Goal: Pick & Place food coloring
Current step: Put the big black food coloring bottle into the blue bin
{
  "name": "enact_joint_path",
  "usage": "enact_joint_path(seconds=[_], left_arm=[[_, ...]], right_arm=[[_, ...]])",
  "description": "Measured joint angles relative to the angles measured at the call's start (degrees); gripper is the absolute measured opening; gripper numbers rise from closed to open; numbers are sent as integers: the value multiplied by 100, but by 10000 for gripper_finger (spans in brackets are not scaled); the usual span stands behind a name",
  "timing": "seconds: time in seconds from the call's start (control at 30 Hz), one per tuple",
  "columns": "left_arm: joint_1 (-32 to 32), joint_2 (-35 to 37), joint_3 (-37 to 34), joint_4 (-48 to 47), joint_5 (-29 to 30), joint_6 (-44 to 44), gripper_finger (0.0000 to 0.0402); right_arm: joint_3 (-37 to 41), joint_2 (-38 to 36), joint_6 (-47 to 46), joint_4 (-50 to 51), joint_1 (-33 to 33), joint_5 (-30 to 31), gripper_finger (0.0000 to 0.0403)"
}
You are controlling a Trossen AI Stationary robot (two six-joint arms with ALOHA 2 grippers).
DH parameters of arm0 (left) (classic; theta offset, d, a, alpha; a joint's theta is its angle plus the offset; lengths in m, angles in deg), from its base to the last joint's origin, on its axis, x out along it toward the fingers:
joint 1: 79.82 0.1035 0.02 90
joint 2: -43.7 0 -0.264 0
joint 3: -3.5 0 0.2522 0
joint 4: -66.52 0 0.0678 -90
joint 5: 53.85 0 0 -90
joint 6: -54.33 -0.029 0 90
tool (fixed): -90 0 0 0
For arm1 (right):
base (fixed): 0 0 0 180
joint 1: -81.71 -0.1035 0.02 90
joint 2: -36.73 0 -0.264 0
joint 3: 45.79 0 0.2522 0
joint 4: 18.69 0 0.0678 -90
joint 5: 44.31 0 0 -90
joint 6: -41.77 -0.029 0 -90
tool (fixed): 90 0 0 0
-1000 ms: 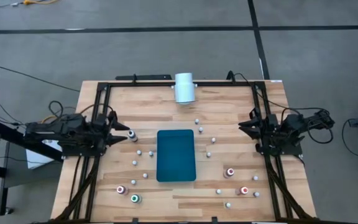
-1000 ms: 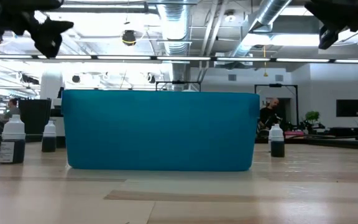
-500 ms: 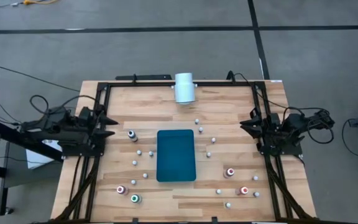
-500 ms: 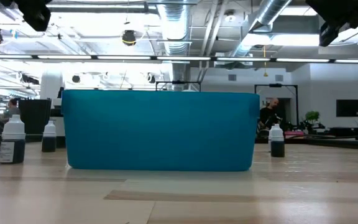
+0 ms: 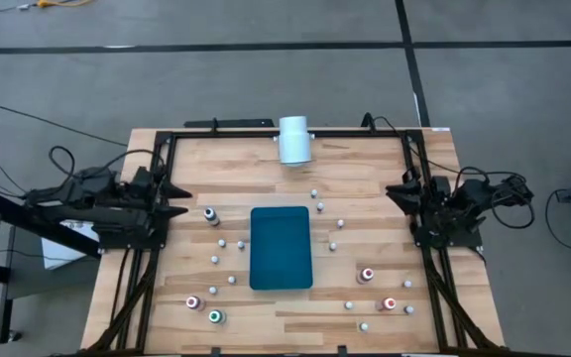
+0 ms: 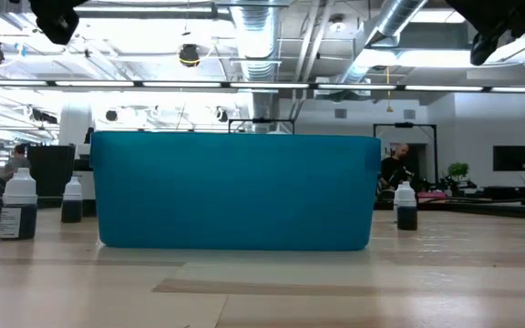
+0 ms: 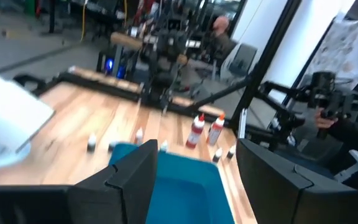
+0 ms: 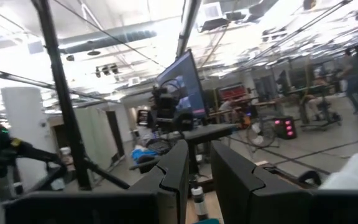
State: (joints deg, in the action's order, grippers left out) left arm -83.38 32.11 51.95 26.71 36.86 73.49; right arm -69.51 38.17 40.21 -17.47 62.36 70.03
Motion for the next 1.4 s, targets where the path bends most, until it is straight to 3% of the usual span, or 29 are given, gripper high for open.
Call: enact_joint_path(seconds=[0.13,0.43,0.9,1.27,1.4], left_arm=[[0,-442,278,-368,0,150,211],[0,-998,463,-27,-19,158,211],[0,-1015,460,-11,0,185,211],[0,-1013,460,-15,269,1127,200],[0,-1017,460,-15,103,1444,189]], right_arm=[[-46,0,63,3,0,150,59],[-46,0,205,46,0,159,59],[-46,0,203,46,0,154,59],[-46,0,201,44,0,156,59],[-46,0,199,43,0,159,59]])
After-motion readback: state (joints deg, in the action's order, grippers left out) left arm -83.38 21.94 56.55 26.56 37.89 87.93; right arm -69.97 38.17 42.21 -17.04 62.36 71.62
